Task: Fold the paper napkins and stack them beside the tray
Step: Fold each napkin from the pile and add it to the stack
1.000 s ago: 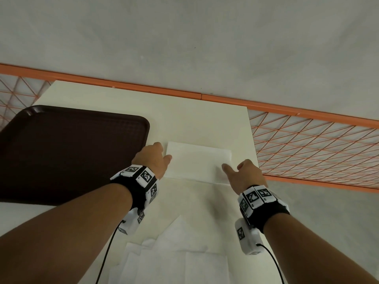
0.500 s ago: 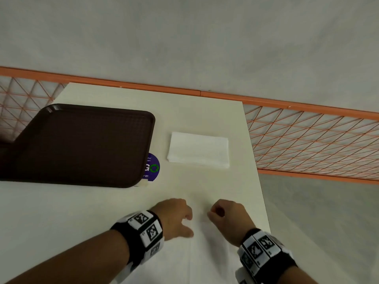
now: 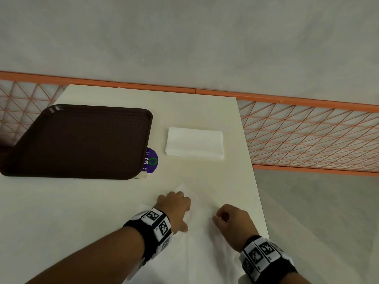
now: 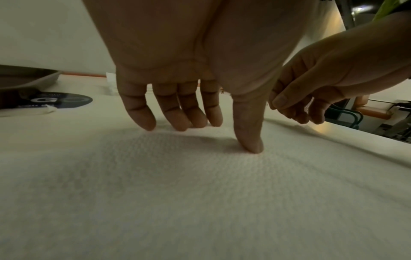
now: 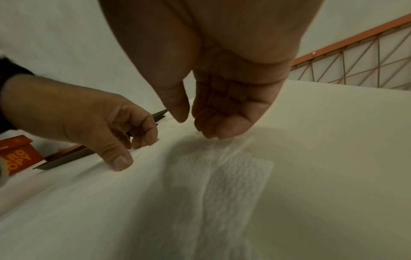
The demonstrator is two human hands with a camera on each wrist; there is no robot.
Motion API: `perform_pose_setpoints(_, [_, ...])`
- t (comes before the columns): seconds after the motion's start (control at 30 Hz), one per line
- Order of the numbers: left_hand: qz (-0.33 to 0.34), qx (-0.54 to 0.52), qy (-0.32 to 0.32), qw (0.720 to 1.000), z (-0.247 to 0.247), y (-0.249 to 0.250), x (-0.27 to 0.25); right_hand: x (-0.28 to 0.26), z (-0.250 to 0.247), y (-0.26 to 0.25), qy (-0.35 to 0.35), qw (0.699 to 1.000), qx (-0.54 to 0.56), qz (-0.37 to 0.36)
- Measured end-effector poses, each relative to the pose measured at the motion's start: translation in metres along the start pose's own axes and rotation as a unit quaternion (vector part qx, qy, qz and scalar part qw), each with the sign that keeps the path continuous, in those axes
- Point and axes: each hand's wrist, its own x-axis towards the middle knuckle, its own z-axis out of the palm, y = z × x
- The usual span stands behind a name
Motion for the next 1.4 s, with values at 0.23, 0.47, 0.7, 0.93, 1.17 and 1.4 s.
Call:
perform_pose_setpoints(0.23, [-0.01,-0.029,-0.01,0.999,0.003,0.01,-0.001,-0.004,0.005,0.011,0.013,0.998,0.055,0.014])
perform_pose_setpoints(0.47, [0.017,0.015,-0.012,1.0,0.005,0.01,-0.012,-0.004,0.001,0.016,0.033,0.995,0.088,0.023])
perform_pose_setpoints(0.7, [0.027,-0.163,-0.028,0.986,-0.001,0.001,-0.029,-0.006,0.0,0.016,0.016,0.994,0.109,0.018])
perform_pose_setpoints(0.93, [0.053,-0.246,0.009,0.968,-0.009,0.006,-0.037,-0.015,0.001,-0.003,-0.045,0.986,0.161,-0.005])
perform_pose_setpoints(1.17, [0.079,-0.429,0.119,0.892,-0.037,-0.012,-0.041,-0.019,-0.009,-0.003,-0.101,0.932,0.347,0.024])
perform_pose_setpoints(1.4, [-0.043,-0.629,0.238,0.738,-0.032,-0.056,-0.035,-0.021,-0.022,-0.003,-0.13,0.875,0.462,0.061])
